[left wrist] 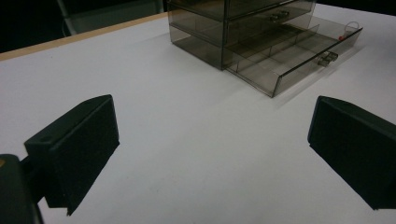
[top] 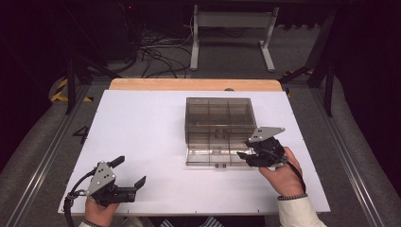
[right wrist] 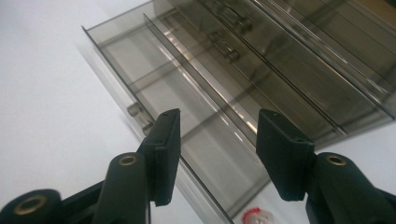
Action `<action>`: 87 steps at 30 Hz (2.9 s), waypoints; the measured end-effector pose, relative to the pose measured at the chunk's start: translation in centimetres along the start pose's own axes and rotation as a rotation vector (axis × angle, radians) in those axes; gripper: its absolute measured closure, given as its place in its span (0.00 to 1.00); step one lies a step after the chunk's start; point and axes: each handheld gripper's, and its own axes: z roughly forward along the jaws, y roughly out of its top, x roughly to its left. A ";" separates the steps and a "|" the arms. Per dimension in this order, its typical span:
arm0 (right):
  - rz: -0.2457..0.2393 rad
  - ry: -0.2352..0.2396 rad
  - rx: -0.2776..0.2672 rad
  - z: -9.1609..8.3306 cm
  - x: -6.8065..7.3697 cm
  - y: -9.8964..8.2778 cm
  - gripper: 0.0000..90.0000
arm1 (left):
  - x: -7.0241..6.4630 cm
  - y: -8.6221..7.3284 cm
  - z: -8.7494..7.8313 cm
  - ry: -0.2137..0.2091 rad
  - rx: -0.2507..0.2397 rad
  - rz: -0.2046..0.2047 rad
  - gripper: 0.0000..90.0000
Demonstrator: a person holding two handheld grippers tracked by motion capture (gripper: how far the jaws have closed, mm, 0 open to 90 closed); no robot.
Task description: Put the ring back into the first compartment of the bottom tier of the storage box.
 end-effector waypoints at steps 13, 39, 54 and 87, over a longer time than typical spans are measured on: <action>0.086 -0.038 0.022 -0.5 -2.2 -2.4 0.54 | -0.1 0.0 0.1 0.001 -0.002 -0.002 0.03; 0.186 -0.068 0.015 -0.3 -4.0 -5.0 0.61 | 0.0 0.0 0.0 0.000 -0.002 -0.003 0.03; 0.215 -0.021 0.104 1.3 -4.2 -5.5 0.79 | 0.0 0.0 0.0 0.000 -0.003 -0.001 0.03; 0.200 -0.052 0.089 0.5 -3.9 -5.1 0.96 | 0.0 0.0 0.0 0.001 -0.003 -0.002 0.03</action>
